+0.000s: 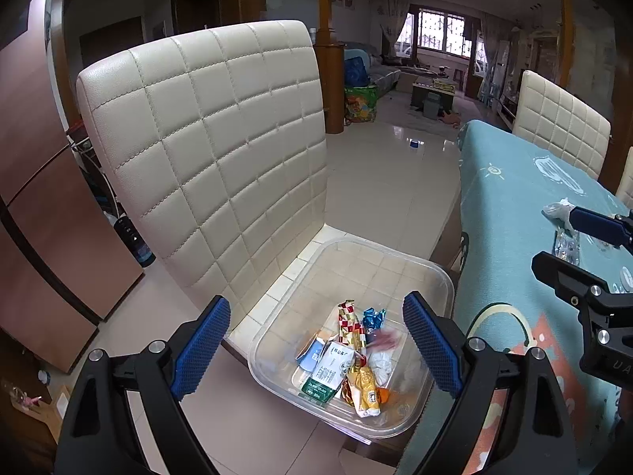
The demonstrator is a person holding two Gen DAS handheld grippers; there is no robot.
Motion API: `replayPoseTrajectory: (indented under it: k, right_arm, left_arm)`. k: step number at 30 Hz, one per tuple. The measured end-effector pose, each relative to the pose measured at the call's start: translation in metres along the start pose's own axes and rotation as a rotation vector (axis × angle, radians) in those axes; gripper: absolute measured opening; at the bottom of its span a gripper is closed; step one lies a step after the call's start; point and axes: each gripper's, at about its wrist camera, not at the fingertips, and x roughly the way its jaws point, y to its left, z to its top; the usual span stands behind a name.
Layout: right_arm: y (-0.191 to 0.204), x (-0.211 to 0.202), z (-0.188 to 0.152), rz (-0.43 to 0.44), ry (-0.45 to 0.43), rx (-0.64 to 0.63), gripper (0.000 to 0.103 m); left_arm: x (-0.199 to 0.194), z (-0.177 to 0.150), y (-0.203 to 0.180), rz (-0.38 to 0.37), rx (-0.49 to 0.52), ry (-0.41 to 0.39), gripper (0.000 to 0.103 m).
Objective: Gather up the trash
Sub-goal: 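Carry the yellow wrapper and pink paper to the clear bin and release both, then move both open tools back over the table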
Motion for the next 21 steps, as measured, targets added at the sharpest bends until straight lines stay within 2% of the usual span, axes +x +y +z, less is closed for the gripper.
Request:
replayPoseTrajectory:
  k: [5,9,14,21]
  right_arm:
    - [-0.013,-0.011,-0.007,-0.014,-0.005,0.028,0.073]
    - [-0.031,-0.026,-0.018,-0.042,-0.012,0.059,0.075]
    - [-0.069,-0.045,-0.04,-0.074,0.005,0.13,0.077]
    - [-0.137,-0.074,-0.087,-0.17,0.034,0.244,0.077]
  left_arm:
    - [-0.008,0.006,-0.012,-0.027,0.015,-0.012,0.087]
    - [-0.019,0.008,-0.036,-0.066,0.061,-0.027,0.087]
    - [-0.032,0.01,-0.076,-0.126,0.129,-0.036,0.087]
    - [-0.043,0.016,-0.138,-0.213,0.214,-0.029,0.087]
